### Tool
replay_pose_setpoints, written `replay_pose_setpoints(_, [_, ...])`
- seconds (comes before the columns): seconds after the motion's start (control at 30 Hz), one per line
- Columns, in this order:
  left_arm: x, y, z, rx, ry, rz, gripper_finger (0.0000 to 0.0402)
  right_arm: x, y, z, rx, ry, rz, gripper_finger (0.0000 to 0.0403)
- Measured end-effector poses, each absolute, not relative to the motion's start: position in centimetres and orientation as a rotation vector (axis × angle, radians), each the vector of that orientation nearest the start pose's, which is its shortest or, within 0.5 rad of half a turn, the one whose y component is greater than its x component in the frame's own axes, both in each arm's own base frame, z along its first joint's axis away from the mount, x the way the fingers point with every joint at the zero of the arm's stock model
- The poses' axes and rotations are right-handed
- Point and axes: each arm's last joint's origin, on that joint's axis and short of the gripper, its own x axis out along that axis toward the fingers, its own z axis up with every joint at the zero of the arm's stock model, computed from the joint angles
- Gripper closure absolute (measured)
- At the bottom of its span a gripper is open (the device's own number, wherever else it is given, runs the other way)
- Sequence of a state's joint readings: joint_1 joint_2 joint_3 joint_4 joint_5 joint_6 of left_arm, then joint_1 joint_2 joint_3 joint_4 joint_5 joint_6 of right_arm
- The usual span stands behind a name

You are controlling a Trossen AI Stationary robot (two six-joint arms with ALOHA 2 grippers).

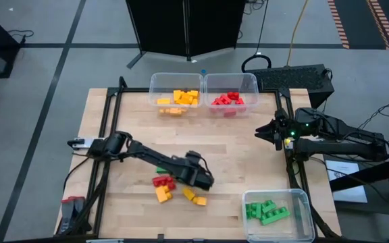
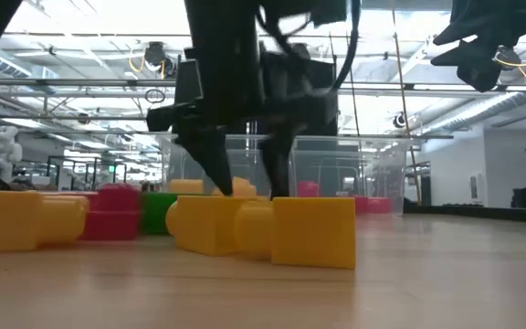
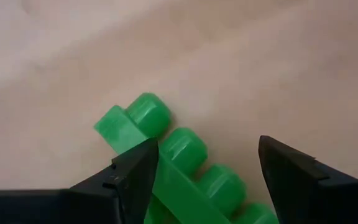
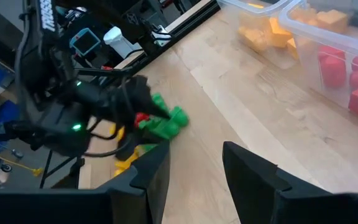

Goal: Sort blocks
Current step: Put the green game piece into the bottom right transparent bin

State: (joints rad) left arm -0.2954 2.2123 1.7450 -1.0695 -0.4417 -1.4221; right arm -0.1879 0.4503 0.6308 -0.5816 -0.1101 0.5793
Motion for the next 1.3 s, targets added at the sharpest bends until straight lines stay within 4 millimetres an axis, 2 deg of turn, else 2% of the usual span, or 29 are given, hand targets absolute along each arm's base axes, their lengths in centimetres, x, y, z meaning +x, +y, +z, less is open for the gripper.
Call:
replay_pose_setpoints(0.23, [41.9,-6.1,17.7,-0.422,1.103,0.966,0.0159,10.0,-1.6,28.4,0.631,0.364,-0.19,0.0259])
replay_pose_setpoints(0.33, [42.1,-4.1,18.4,-0.331,1.192,0.839,0.0159,10.0,-1.6,28.4,0.631,0.364,-0.191,0.0259])
replay_pose_setpoints(0.4, [42.5,-3.4,19.3,-0.242,1.271,0.669,0.0159,10.0,-1.6,28.4,0.631,0.364,-0.191,0.0259])
replay_pose_setpoints(0.53, [42.8,-3.4,21.5,-0.081,1.384,0.36,0.0159,10.0,-1.6,28.4,0.631,0.363,-0.195,0.0259])
replay_pose_setpoints(0.63, [42.6,-4.5,22.5,0.109,1.434,0.131,0.0159,10.0,-1.6,28.4,0.63,0.364,-0.195,0.0259])
replay_pose_setpoints(0.77, [41.7,-6.2,22.7,0.441,1.51,-0.177,0.0159,10.0,-1.6,28.3,0.629,0.368,-0.196,0.0259])
replay_pose_setpoints(0.87, [41.3,-6.4,22.1,0.612,1.535,-0.316,0.0159,10.0,-1.6,28.3,0.618,0.37,-0.194,0.0259])
replay_pose_setpoints(0.97, [41.3,-5.6,21.4,0.66,1.544,-0.364,0.0159,10.0,-1.6,28.3,0.614,0.371,-0.194,0.0259])
replay_pose_setpoints(1.1, [41.3,-3.8,20.5,0.634,1.572,-0.345,0.0159,10.0,-1.6,28.3,0.603,0.372,-0.192,0.0259])
replay_pose_setpoints(1.2, [41.6,-2.9,20.4,0.62,1.551,-0.33,0.0159,10.0,-1.6,28.3,0.586,0.374,-0.188,0.0259])
replay_pose_setpoints(1.3, [41.7,-2.5,20.3,0.632,1.541,-0.386,0.0159,10.0,-1.6,28.3,0.58,0.374,-0.188,0.0259])
